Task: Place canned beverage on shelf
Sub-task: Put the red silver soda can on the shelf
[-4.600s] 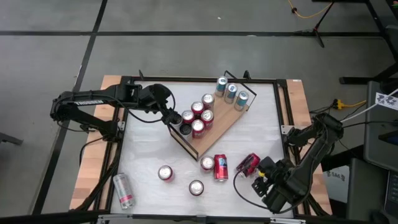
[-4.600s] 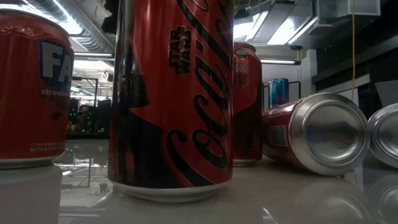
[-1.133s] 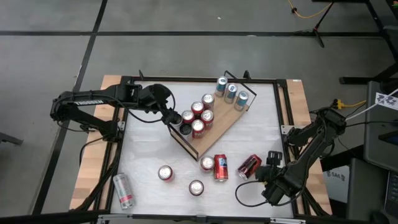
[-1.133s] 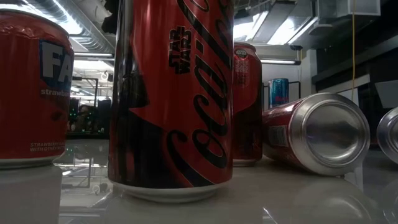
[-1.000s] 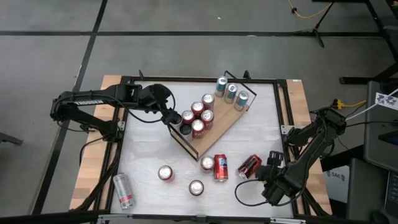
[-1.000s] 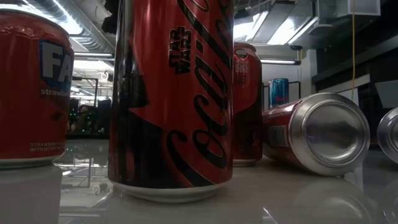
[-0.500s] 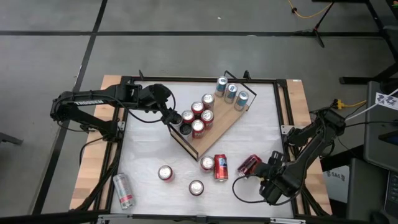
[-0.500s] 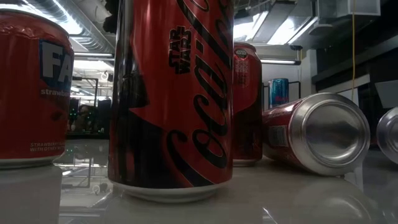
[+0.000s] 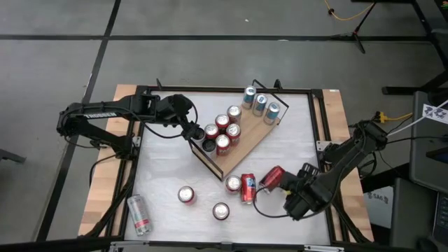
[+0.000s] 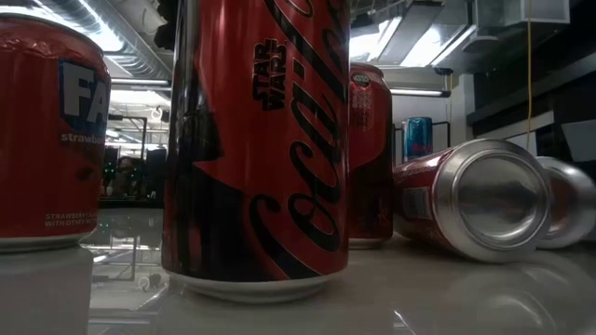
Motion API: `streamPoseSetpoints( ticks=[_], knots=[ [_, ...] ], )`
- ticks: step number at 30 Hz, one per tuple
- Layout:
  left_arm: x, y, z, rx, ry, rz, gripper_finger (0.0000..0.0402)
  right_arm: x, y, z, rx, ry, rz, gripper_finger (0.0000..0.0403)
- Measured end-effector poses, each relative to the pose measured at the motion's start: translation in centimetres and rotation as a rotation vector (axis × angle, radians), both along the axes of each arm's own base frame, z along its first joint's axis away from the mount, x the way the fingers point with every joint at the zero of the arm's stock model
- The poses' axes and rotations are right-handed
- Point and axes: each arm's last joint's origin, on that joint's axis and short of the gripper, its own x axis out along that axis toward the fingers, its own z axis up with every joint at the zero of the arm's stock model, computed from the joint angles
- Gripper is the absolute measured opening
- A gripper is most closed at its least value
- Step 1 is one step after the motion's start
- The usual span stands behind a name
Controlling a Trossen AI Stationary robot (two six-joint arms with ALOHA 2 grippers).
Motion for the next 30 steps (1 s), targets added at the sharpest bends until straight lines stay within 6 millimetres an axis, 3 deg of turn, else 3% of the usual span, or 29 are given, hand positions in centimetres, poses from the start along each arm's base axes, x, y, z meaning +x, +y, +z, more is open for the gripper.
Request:
streamPoseSetpoints(
  ticks=[17,23,30],
  knots=[
    [0.0,0.0,0.0,-0.006,-0.001,-0.005,0.0354,3.3,-4.7,3.6,-0.044,-0.013,-0.008,0.0279],
    [0.0,0.0,0.0,-0.005,-0.001,-0.005,0.0354,5.4,-8.4,4.9,-0.061,-0.040,0.001,0.0279],
    [0.0,0.0,0.0,-0.005,0.000,-0.005,0.0354,7.4,-14.2,5.1,-0.105,-0.051,-0.054,0.0280]
  ],
)
